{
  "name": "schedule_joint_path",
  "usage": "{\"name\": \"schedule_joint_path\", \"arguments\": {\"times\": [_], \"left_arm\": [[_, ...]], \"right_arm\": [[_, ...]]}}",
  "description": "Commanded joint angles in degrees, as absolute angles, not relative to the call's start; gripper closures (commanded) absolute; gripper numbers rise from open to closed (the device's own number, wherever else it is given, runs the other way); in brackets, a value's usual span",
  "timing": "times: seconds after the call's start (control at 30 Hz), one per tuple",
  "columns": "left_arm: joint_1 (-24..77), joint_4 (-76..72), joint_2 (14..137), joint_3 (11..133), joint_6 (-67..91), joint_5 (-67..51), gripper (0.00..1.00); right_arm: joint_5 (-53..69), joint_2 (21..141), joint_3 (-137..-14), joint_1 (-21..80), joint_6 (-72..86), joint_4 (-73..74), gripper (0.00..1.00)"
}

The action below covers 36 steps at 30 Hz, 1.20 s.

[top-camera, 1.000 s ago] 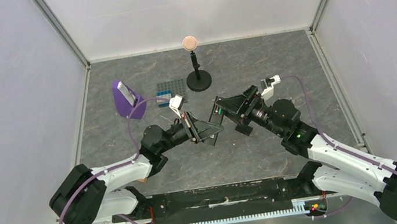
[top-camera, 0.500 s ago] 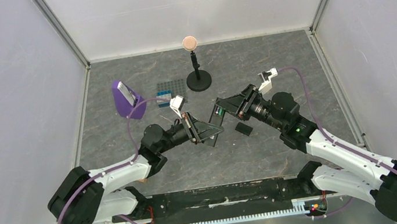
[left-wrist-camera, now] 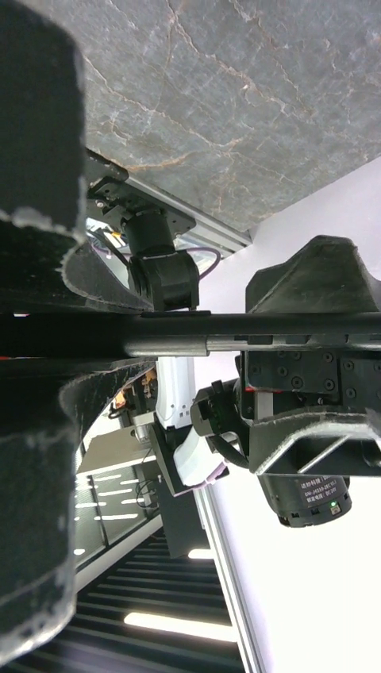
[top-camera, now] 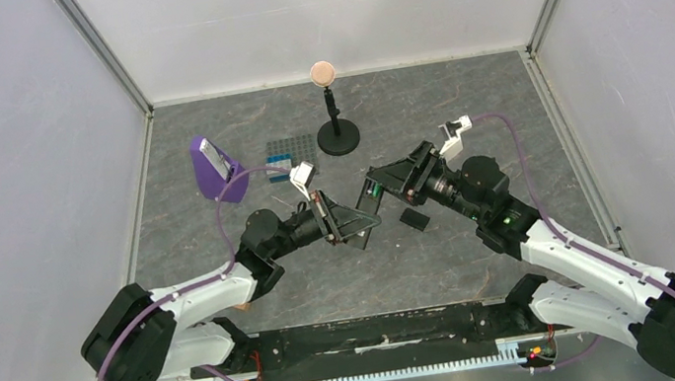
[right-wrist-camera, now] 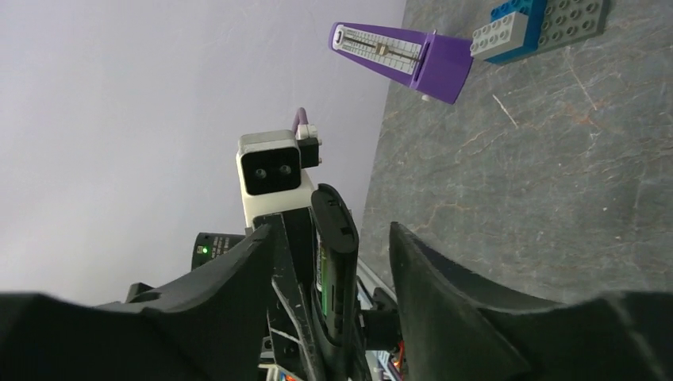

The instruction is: Load the batteries into the remote control

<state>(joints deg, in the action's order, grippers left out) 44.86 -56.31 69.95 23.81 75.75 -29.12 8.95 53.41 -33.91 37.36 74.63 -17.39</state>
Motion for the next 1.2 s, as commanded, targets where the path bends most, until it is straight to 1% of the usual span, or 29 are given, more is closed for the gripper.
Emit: {"name": "schedule_joint_path", "arguments": {"times": [0.0, 0.03, 0.07, 0.1, 0.13, 0.27, 0.37, 0.47, 0.57, 0.67, 0.83, 1.03, 1.17], "left_arm": [[44.9, -52.1, 67.6, 26.0, 70.0, -30.7, 0.98], [44.9, -48.8, 66.8, 26.0, 67.0, -30.8, 0.98], [44.9, -45.2, 65.8, 26.2, 64.6, -31.4, 0.98], [44.9, -41.1, 64.8, 26.4, 61.2, -32.3, 0.98], [44.9, -37.2, 63.9, 26.9, 58.5, -32.9, 0.98], [44.9, -22.2, 60.3, 28.9, 47.2, -36.5, 0.98], [44.9, -14.5, 58.4, 29.9, 41.7, -37.2, 0.98], [44.9, -10.8, 57.6, 29.6, 39.7, -35.7, 0.98], [44.9, -10.6, 57.3, 28.7, 40.1, -35.2, 0.98], [44.9, -8.8, 56.7, 28.5, 39.9, -33.9, 0.98], [44.8, -4.3, 54.8, 29.0, 38.9, -30.6, 0.98], [44.3, -0.5, 53.6, 29.4, 39.2, -28.2, 0.98], [42.7, -0.3, 54.3, 29.3, 40.1, -29.8, 0.98]], "right_arm": [[9.1, 52.1, -35.9, 36.5, 72.2, -17.2, 0.32], [8.9, 51.7, -36.2, 36.4, 71.4, -16.4, 0.25], [8.5, 51.1, -36.5, 36.2, 70.3, -14.7, 0.20], [8.3, 50.3, -36.7, 36.1, 69.2, -13.3, 0.16], [8.0, 49.6, -36.7, 35.9, 67.7, -11.4, 0.14], [5.5, 44.7, -36.3, 35.0, 62.0, -3.9, 0.11], [0.9, 41.7, -37.1, 34.6, 54.8, 4.2, 0.11], [-5.3, 42.2, -40.2, 34.5, 45.6, 14.1, 0.10], [-7.5, 45.5, -43.5, 34.4, 35.5, 20.8, 0.10], [-8.4, 51.4, -46.7, 34.4, 26.3, 25.9, 0.10], [-10.2, 61.6, -49.2, 34.4, 14.0, 29.5, 0.10], [-2.9, 72.5, -50.0, 34.4, 2.3, 31.7, 0.11], [-0.2, 77.0, -49.9, 33.8, -4.5, 29.5, 0.12]]}}
